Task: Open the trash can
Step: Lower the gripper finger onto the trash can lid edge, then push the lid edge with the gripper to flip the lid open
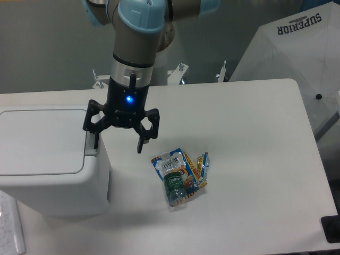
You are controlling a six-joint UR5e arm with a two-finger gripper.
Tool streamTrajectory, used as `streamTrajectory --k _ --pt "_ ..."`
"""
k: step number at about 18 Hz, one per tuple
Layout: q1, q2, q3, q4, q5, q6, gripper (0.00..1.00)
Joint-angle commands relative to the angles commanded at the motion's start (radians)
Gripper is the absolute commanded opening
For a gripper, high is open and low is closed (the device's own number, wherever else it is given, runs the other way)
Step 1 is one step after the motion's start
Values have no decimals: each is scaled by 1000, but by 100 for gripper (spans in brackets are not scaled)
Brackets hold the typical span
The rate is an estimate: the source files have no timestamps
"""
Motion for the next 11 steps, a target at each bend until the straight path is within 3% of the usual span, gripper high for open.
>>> streamTrajectory --k 8,11 --pt "0 0 3 0 0 -2 100" --pt "2 3 37 0 0 3 100"
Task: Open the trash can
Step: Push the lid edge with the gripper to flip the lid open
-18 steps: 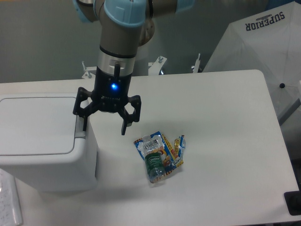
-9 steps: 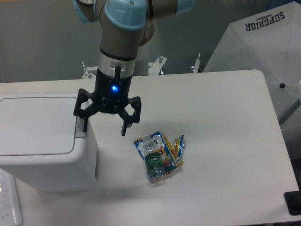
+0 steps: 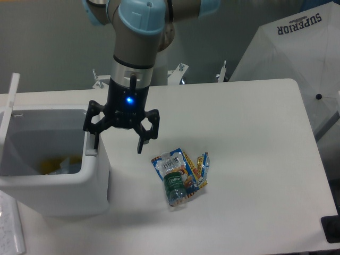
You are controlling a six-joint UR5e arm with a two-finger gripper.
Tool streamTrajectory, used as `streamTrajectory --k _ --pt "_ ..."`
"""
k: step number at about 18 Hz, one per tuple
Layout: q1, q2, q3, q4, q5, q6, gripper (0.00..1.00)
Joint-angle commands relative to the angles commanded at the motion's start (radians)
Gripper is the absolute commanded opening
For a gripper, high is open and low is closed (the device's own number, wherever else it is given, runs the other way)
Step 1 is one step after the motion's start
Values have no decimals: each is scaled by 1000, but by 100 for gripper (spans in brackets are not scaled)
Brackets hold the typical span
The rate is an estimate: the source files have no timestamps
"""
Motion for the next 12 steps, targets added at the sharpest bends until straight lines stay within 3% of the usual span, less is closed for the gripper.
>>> streamTrajectory --k 5,9,12 --pt "9 -20 81 5 40 98 100" --pt "11 -29 74 -1 318 279 100" --pt "34 -48 74 0 377 339 100"
